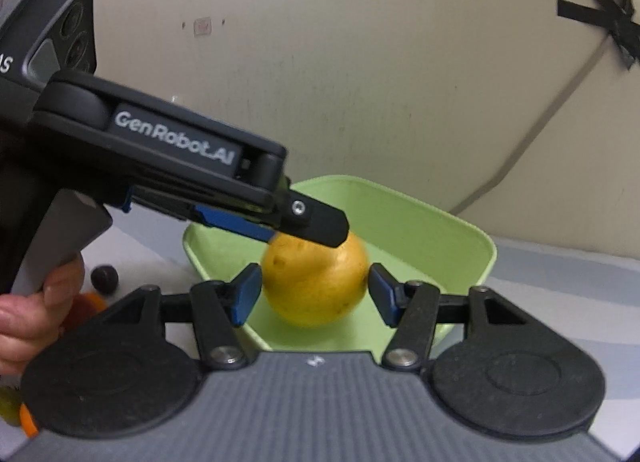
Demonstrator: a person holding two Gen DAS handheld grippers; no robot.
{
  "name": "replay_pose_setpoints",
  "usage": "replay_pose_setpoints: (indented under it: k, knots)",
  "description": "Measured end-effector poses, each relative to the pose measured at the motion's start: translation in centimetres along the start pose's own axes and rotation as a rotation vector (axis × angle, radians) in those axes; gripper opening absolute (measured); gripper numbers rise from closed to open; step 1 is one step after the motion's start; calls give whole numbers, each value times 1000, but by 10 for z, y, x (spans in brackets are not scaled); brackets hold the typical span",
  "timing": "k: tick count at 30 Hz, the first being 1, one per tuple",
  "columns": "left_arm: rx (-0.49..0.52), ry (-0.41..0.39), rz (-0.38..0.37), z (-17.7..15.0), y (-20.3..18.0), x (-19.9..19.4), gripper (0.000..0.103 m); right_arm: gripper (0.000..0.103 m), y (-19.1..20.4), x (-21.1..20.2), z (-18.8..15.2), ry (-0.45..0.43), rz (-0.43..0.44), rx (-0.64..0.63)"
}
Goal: Organize fruits
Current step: 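Carry the grapefruit into the green bowl with both grippers and open them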
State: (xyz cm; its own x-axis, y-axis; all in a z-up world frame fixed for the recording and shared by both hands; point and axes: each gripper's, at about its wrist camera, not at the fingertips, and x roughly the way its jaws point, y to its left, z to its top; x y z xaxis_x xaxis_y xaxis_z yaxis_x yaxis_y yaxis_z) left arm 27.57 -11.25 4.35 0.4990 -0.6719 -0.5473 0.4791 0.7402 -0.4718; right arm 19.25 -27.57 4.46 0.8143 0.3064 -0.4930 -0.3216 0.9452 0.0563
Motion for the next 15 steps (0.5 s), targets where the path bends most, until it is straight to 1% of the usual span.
replay_pose_setpoints:
  k: [2,3,4,5,6,8,10,11,13,14,15]
  knots:
    - [5,-68,-5,3,2,-20,69,63,-8,-14,2,-50,-12,28]
    - [11,-102,22,4,5,-29,73,63,-11,-23,3,-76,-18,55]
    - [17,-126,66,4,8,-36,73,63,-16,-32,3,-99,-32,95]
    - [20,-135,115,5,13,-41,73,63,-21,-38,3,-110,-48,134]
    - [11,-132,147,4,19,-42,71,63,-27,-42,1,-112,-63,176]
    - [-37,-85,180,2,36,-37,68,63,-39,-41,-4,-89,-82,260]
    - [-72,-19,189,-4,46,-26,52,62,-46,-40,-10,-39,-77,314]
    - [-86,17,186,-8,50,-19,49,61,-48,-38,-15,-7,-72,337]
    - [-114,66,152,-12,54,-11,32,56,-49,-34,-22,43,-52,369]
    - [-130,85,143,-15,54,-8,30,48,-50,-31,-24,64,-34,386]
    - [-125,87,151,-17,53,-8,29,43,-50,-29,-26,76,-19,402]
